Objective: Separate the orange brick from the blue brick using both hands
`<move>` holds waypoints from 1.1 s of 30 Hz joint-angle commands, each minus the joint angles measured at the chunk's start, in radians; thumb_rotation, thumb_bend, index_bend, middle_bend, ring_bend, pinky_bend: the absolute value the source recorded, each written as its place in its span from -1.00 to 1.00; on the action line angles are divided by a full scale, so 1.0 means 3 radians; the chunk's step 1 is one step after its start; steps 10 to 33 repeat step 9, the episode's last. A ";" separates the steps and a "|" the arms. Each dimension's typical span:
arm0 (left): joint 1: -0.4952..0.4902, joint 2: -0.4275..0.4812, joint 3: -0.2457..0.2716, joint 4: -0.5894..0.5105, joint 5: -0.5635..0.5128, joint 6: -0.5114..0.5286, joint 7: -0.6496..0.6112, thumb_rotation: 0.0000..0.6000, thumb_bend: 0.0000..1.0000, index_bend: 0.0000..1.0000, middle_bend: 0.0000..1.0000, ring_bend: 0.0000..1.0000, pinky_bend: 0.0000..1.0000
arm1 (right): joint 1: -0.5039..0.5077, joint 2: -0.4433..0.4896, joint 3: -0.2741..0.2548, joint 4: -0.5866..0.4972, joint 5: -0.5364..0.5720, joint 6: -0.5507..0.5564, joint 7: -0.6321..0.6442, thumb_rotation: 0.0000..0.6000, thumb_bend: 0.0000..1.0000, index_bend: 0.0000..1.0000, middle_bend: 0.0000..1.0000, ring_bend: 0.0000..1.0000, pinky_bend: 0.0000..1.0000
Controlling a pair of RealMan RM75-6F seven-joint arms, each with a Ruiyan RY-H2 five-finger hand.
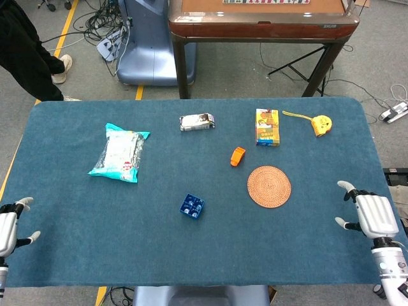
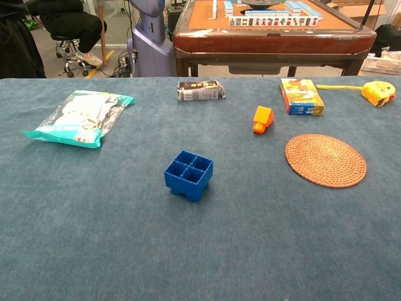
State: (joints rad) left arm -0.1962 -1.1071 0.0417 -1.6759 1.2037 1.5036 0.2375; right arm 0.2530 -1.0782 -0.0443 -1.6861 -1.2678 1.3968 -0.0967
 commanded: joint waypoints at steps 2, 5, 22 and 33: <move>0.0052 -0.0032 -0.0020 -0.0007 0.0069 0.0025 0.0015 1.00 -0.98 -0.39 -0.30 -0.41 0.09 | -0.0056 0.0034 0.0055 0.0000 -0.0044 0.0012 0.0042 1.00 -1.00 -0.56 -0.12 -0.15 -0.07; 0.0065 -0.0053 -0.0036 -0.0024 0.0110 0.0006 0.0050 1.00 -0.98 -0.39 -0.30 -0.41 0.09 | -0.0054 0.0051 0.0095 0.0001 -0.0051 -0.0037 0.0052 1.00 -1.00 -0.56 -0.12 -0.15 -0.07; 0.0075 -0.0064 -0.0080 -0.0043 0.0136 -0.0013 0.0080 1.00 -0.98 -0.39 -0.30 -0.41 0.09 | -0.0046 0.0039 0.0125 0.0008 -0.0075 -0.0117 0.0044 1.00 -1.00 -0.55 -0.12 -0.15 -0.07; 0.0075 -0.0064 -0.0080 -0.0043 0.0136 -0.0013 0.0080 1.00 -0.98 -0.39 -0.30 -0.41 0.09 | -0.0046 0.0039 0.0125 0.0008 -0.0075 -0.0117 0.0044 1.00 -1.00 -0.55 -0.12 -0.15 -0.07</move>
